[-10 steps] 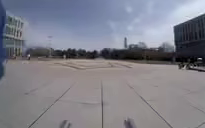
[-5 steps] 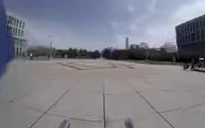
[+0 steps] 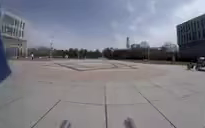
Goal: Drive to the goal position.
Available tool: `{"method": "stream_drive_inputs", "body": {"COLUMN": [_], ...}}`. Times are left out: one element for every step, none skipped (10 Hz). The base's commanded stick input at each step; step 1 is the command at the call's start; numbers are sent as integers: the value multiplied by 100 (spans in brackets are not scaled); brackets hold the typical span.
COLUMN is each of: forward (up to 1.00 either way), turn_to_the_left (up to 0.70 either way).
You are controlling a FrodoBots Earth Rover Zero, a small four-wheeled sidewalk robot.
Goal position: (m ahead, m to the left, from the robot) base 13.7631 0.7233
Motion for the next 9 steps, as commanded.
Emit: {"method": "stream_drive_inputs", "body": {"forward": [85, 85, 85, 85, 85, 85, 85, 85, 85], "turn_to_the_left": [0, 0, 0, 0, 0, 0, 0, 0, 0]}}
